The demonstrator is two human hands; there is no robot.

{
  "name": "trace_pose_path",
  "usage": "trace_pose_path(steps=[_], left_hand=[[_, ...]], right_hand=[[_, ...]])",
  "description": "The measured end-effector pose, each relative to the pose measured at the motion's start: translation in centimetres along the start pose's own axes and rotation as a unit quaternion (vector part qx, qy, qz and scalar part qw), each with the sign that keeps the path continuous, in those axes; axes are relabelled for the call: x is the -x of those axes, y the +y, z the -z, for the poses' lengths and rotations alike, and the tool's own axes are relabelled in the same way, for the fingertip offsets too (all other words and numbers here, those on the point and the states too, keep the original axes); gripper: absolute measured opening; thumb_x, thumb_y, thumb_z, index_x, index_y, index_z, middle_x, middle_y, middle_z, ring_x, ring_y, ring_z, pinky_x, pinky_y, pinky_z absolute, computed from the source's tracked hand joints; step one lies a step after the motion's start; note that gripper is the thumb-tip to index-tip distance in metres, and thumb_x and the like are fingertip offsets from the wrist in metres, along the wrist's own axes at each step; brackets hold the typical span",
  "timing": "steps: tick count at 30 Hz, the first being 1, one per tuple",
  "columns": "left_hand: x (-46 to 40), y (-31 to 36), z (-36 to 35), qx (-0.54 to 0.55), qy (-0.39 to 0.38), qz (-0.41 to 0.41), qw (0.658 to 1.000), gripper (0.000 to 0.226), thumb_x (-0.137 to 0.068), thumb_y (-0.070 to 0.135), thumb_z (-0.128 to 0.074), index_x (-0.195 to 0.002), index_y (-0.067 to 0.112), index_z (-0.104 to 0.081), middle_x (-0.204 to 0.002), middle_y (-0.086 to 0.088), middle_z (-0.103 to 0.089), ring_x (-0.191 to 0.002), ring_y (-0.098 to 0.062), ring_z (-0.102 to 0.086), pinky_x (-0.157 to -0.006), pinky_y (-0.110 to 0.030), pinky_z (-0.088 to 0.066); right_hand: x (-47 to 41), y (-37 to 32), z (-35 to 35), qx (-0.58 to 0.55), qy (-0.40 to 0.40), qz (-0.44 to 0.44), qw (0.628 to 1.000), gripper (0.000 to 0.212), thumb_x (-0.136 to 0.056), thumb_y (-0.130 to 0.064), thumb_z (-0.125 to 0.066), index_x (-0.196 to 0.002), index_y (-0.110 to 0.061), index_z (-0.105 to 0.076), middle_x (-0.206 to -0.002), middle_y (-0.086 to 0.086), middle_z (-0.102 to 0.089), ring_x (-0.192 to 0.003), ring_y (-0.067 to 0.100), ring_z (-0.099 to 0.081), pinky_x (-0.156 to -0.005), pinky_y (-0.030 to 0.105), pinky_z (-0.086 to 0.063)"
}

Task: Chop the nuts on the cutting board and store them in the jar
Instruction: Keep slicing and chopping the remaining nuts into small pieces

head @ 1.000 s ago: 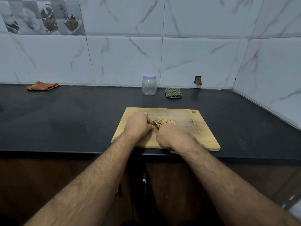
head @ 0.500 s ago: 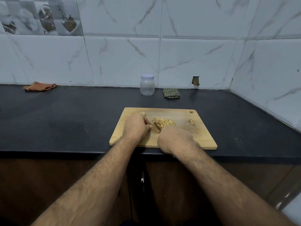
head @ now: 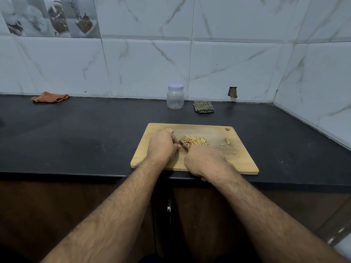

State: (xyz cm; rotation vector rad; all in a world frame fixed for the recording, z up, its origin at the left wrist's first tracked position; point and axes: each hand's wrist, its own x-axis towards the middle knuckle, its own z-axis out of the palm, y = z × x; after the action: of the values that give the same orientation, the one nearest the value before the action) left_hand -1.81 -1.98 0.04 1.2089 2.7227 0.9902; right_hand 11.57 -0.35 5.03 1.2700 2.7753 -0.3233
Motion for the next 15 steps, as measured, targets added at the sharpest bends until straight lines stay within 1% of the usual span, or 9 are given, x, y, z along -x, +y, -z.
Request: trace_pose_path(steps=[4, 7, 10, 11, 12, 14, 15], left_hand=[[-0.1, -0.1, -0.1, -0.001, -0.004, 0.003, 1.000, 0.007, -0.087, 0.025, -0.073, -0.090, 0.024, -0.079, -0.091, 0.006, -0.073, -0.081, -0.009, -0.055, -0.070, -0.023, -0.039], [-0.2, -0.1, -0.1, 0.000, -0.005, 0.002, 1.000, 0.006, -0.087, 0.025, -0.073, -0.089, 0.024, -0.078, -0.090, 0.005, -0.073, -0.081, -0.010, -0.057, -0.069, -0.024, -0.040], [-0.1, -0.1, 0.0, 0.002, -0.005, 0.004, 1.000, 0.006, -0.087, 0.025, -0.073, -0.090, 0.024, -0.078, -0.090, 0.006, -0.073, -0.081, -0.010, -0.058, -0.069, -0.024, -0.039], [-0.2, -0.2, -0.1, 0.004, -0.003, 0.003, 1.000, 0.006, -0.087, 0.025, -0.073, -0.090, 0.024, -0.078, -0.091, 0.006, -0.073, -0.082, -0.011, -0.058, -0.069, -0.024, -0.040], [-0.2, -0.2, -0.1, 0.004, -0.002, 0.001, 1.000, 0.006, -0.087, 0.025, -0.073, -0.090, 0.024, -0.078, -0.092, 0.006, -0.073, -0.083, -0.011, -0.059, -0.070, -0.024, -0.040], [0.0, -0.1, -0.1, 0.004, 0.001, 0.001, 1.000, 0.006, -0.087, 0.025, -0.073, -0.090, 0.024, -0.078, -0.093, 0.006, -0.073, -0.082, -0.010, -0.057, -0.071, -0.024, -0.039], [0.0, -0.1, -0.1, 0.004, 0.002, 0.000, 1.000, 0.006, -0.088, 0.026, -0.073, -0.090, 0.024, -0.078, -0.094, 0.006, -0.073, -0.082, -0.009, -0.055, -0.071, -0.023, -0.039]], right_hand=[[0.0, -0.1, 0.0, 0.004, -0.007, -0.005, 1.000, 0.032, -0.098, -0.019, -0.043, -0.124, -0.008, -0.059, -0.114, 0.009, -0.065, -0.082, 0.023, -0.057, -0.082, 0.038, -0.055], [-0.1, -0.4, 0.3, 0.012, -0.015, -0.002, 1.000, 0.032, -0.097, -0.015, -0.045, -0.126, -0.007, -0.058, -0.114, 0.009, -0.065, -0.083, 0.023, -0.058, -0.084, 0.039, -0.057], [0.0, -0.7, 0.4, 0.025, -0.024, 0.006, 0.999, 0.031, -0.096, -0.013, -0.050, -0.125, -0.007, -0.058, -0.113, 0.008, -0.065, -0.080, 0.022, -0.057, -0.085, 0.038, -0.057], [0.1, -0.6, 0.4, 0.030, -0.027, 0.006, 0.999, 0.030, -0.095, -0.012, -0.052, -0.123, -0.007, -0.059, -0.109, 0.008, -0.065, -0.079, 0.022, -0.058, -0.084, 0.038, -0.057], [0.3, -0.4, 0.2, 0.033, -0.029, 0.005, 0.999, 0.027, -0.095, -0.012, -0.053, -0.120, -0.008, -0.060, -0.100, 0.006, -0.064, -0.080, 0.022, -0.060, -0.084, 0.037, -0.057], [0.8, 0.1, 0.1, 0.039, -0.030, -0.001, 0.999, 0.023, -0.094, -0.013, -0.055, -0.116, -0.009, -0.062, -0.083, 0.005, -0.054, -0.087, 0.023, -0.064, -0.083, 0.038, -0.058], [1.1, 0.3, 0.0, 0.038, -0.029, -0.006, 0.999, 0.023, -0.094, -0.014, -0.055, -0.115, -0.010, -0.061, -0.081, 0.005, -0.051, -0.088, 0.023, -0.065, -0.083, 0.038, -0.058]])
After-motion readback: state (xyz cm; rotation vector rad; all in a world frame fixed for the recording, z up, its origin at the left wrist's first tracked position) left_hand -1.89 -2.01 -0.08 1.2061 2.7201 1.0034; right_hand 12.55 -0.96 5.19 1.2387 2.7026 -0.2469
